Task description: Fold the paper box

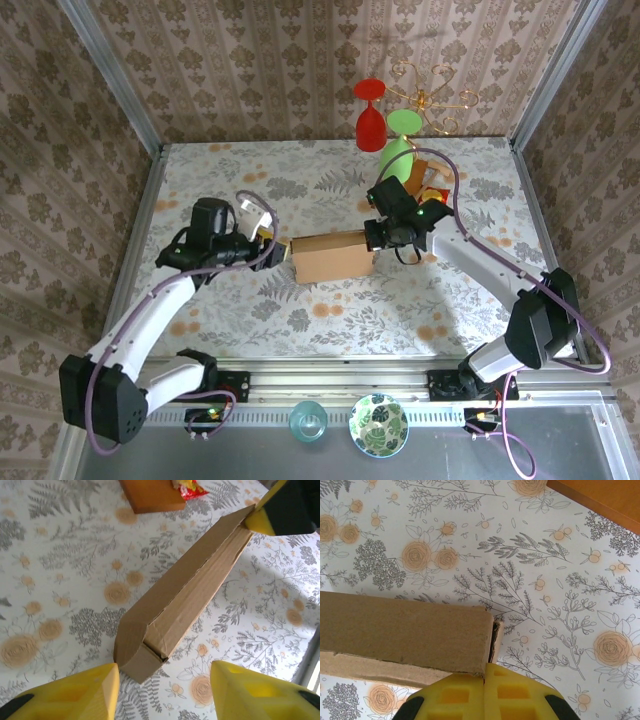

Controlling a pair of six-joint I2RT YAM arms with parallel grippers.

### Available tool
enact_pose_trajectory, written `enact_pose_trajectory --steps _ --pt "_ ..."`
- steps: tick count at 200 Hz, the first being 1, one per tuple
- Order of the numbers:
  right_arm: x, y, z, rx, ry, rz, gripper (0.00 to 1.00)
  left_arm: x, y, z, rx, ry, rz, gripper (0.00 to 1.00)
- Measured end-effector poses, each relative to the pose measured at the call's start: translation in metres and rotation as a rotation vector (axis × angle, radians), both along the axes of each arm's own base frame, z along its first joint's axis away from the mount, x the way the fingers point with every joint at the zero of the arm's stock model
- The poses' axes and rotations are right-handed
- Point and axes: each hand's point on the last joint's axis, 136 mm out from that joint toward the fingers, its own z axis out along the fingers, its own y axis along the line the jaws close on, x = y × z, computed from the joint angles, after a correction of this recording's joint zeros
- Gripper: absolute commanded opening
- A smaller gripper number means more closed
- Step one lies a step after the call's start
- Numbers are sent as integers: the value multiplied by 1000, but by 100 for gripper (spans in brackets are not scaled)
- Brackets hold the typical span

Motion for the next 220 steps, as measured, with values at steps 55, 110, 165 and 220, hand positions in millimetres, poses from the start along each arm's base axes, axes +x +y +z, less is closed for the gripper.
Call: enact_pose_trajectory --steps 55,110,165,220 --pt "0 1 0 -7 19 3 0 15 0 0 70 99 24 47" --pt "1 3 0 -3 42 6 0 10 -4 -25 166 135 -43 48" --pt "-1 3 1 2 61 12 0 18 -7 -35 218 135 -59 46" --pt "-2 5 1 11 69 22 0 26 -15 -35 231 132 -75 30"
